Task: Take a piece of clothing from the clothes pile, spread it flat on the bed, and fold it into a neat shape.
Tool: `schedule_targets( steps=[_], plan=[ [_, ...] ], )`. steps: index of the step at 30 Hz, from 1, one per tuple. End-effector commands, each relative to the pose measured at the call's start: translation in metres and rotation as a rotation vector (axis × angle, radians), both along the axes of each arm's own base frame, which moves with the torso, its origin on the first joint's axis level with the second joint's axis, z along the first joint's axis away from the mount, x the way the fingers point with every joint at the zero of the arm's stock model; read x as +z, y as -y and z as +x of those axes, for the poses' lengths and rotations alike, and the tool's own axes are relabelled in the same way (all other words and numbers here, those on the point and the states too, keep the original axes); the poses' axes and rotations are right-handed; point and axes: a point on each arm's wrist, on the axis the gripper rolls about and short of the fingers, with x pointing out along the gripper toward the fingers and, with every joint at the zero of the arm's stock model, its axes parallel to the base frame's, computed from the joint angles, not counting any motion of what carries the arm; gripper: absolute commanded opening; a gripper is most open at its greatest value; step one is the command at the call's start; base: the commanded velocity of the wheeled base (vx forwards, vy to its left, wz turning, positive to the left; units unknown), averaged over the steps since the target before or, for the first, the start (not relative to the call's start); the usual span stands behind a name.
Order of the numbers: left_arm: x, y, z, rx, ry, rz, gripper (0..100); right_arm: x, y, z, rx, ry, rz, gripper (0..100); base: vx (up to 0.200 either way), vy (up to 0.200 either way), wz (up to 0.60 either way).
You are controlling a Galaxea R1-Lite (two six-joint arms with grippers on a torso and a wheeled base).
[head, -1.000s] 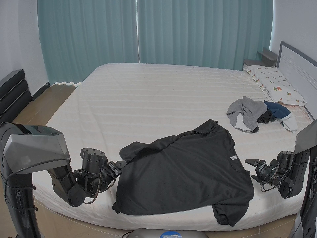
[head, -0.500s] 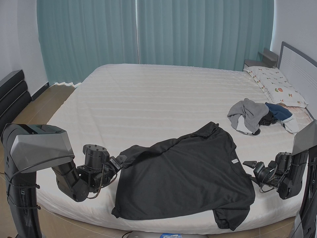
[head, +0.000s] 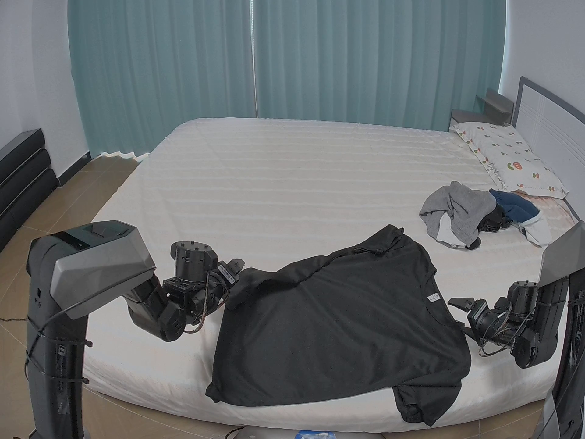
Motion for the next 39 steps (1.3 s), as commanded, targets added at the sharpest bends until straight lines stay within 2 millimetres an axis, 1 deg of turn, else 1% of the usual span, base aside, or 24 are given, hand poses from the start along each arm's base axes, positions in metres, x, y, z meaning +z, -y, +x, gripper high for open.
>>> schedule_targets(
  steps=[1, 3, 5, 8, 14, 17, 18, 20, 26, 28, 30, 32, 35, 36, 37, 39],
  plan=[
    [-0.045, -0.001, 0.024, -0.025, -0.034, 0.112, 100, 0.001, -0.001, 0.001, 0.003, 0.012, -0.002, 100, 0.0, 0.0, 0.0],
    [-0.046, -0.004, 0.022, -0.03, -0.047, 0.142, 100, 0.0, -0.001, 0.001, 0.004, 0.01, -0.004, 100, 0.0, 0.0, 0.0],
    [-0.039, -0.007, 0.018, -0.027, -0.05, 0.141, 100, 0.001, -0.001, 0.001, 0.003, 0.013, -0.003, 100, 0.0, 0.0, 0.0],
    [-0.039, -0.008, 0.013, -0.034, -0.058, 0.137, 100, 0.0, -0.001, 0.001, 0.003, 0.01, -0.004, 100, 0.0, 0.0, 0.0],
    [-0.033, -0.004, 0.021, -0.034, -0.022, 0.122, 100, 0.0, -0.003, 0.001, 0.006, 0.01, -0.003, 100, 0.0, 0.0, 0.0],
    [-0.038, -0.001, 0.024, -0.047, -0.026, 0.119, 100, 0.0, -0.002, 0.002, 0.006, 0.013, -0.003, 100, 0.0, 0.0, 0.0],
    [-0.04, 0.001, 0.026, -0.049, -0.024, 0.116, 0, 0.0, -0.002, 0.002, 0.007, 0.013, -0.005, 100, 0.0, 0.0, 0.0],
    [-0.042, 0.002, 0.029, -0.048, -0.021, 0.116, 0, 0.0, -0.002, 0.002, 0.007, 0.013, -0.005, 100, 0.0, 0.0, 0.0],
    [-0.041, 0.0, 0.031, -0.043, -0.013, 0.111, 0, 0.0, -0.002, 0.002, 0.006, 0.013, -0.003, 100, 0.0, 0.0, 0.0],
    [-0.037, -0.003, 0.038, -0.02, 0.014, 0.099, 0, 0.0, -0.002, 0.002, 0.008, 0.013, -0.003, 100, 0.0, 0.0, 0.0],
    [-0.03, -0.01, 0.048, 0.025, 0.054, 0.064, 0, 0.0, -0.002, 0.002, 0.008, 0.013, -0.003, 100, 0.0, 0.0, 0.0],
    [-0.013, -0.027, 0.067, 0.108, 0.143, 0.014, 0, 0.0, -0.002, 0.002, 0.006, 0.013, -0.003, 100, 0.0, 0.0, 0.0],
    [0.003, -0.046, 0.086, 0.159, 0.214, -0.002, 0, 0.0, -0.002, 0.002, 0.008, 0.013, -0.003, 100, 0.0, 0.0, 0.0],
    [0.003, -0.047, 0.087, 0.161, 0.217, -0.002, 0, 0.0, -0.002, 0.002, 0.008, 0.013, -0.003, 100, 0.0, 0.0, 0.0],
    [0.007, -0.052, 0.097, 0.172, 0.254, -0.012, 0, 0.0, -0.002, 0.002, 0.008, 0.013, -0.003, 100, 0.0, 0.0, 0.0],
    [0.0, -0.053, 0.106, 0.178, 0.268, -0.009, 0, 0.0, -0.002, 0.001, 0.006, 0.011, -0.003, 100, 0.0, 0.0, 0.0]
  ],
)
